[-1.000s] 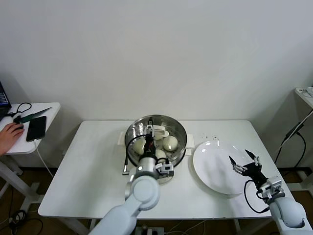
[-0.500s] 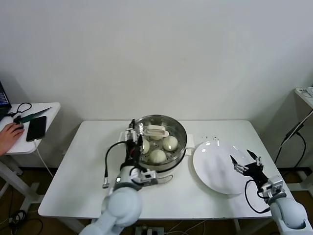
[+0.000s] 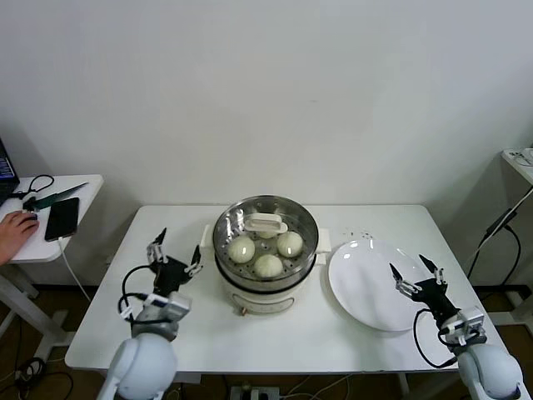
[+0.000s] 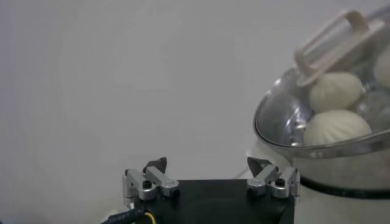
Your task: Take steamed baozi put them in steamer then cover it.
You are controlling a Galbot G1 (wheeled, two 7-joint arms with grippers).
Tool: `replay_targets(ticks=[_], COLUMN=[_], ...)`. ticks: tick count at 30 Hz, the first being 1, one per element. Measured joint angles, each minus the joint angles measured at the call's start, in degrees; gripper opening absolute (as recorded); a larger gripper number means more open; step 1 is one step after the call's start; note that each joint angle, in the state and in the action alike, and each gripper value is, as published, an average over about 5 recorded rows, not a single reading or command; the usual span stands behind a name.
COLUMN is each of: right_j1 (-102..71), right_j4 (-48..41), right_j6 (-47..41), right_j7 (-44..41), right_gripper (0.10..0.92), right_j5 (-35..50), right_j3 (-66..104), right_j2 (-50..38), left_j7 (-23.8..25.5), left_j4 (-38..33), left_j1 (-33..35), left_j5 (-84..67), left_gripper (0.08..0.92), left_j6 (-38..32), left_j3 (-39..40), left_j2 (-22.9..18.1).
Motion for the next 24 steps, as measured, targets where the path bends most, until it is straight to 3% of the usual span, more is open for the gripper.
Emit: replay_targets(ticks=[10, 24], right_j1=[-1.7, -3.3], right_j4=[1.6, 2.3], right_j6=[2.3, 4.4], right_j7=[-0.2, 0.9], right_gripper=[0.823, 0.823], right_j5=[-0.1, -1.5], right_j3=[0.3, 0.5], right_j2=[1.4, 2.2], left_j7=[-2.3, -2.5], left_j4=[3.1, 4.8], left_j1=[8.2, 12.5], left_j5=[-19.7, -27.5], left_gripper=[0.823, 0.823], left_j6=[-16.5, -24.7], left_j3=[-8.8, -12.7], left_j2=[-2.9, -3.8])
